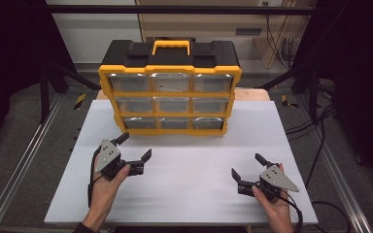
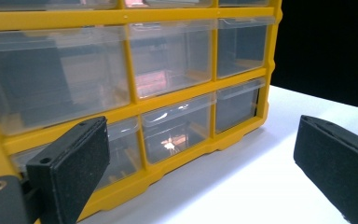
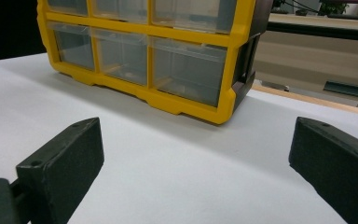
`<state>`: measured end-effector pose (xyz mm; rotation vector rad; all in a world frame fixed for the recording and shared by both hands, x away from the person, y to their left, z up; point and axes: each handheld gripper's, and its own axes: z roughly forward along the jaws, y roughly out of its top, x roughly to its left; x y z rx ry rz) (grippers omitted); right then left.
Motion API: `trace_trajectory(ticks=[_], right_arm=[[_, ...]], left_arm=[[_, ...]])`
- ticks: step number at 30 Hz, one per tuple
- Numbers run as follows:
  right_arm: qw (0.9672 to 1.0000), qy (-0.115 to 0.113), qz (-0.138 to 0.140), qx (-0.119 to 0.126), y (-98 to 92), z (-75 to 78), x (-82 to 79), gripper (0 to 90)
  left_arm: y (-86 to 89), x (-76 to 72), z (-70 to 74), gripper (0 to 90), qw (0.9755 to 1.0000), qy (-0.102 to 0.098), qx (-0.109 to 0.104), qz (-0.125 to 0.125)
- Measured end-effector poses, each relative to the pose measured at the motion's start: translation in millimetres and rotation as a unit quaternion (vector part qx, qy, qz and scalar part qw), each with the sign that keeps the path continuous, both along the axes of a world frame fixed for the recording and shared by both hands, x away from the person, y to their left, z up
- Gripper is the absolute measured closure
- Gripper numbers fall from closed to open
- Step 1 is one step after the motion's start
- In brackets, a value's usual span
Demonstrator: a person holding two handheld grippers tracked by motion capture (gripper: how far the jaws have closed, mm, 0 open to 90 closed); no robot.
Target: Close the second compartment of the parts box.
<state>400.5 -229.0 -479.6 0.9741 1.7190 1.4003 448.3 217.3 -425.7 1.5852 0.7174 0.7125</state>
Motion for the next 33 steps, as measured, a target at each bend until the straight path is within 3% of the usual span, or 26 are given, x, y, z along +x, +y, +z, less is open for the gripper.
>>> trace_trajectory(ticks=[16, 25, 33], right_arm=[[1.0000, 0.000, 0.000, -0.001, 0.1, -0.3, -0.1, 3.1], [1.0000, 0.000, 0.000, -0.003, 0.2, -0.5, 0.1, 3.1], [1.0000, 0.000, 0.000, -0.003, 0.4, -0.6, 0.0, 3.1]], left_arm=[[18.3, -14.7, -8.2, 3.0, 0.9999, -0.004, 0.011, 0.006], [32.1, -21.1, -16.8, 3.0, 0.9998, 0.004, 0.003, 0.018], [44.9, -26.2, -24.7, 3.0, 0.9996, 0.011, 0.008, 0.026]])
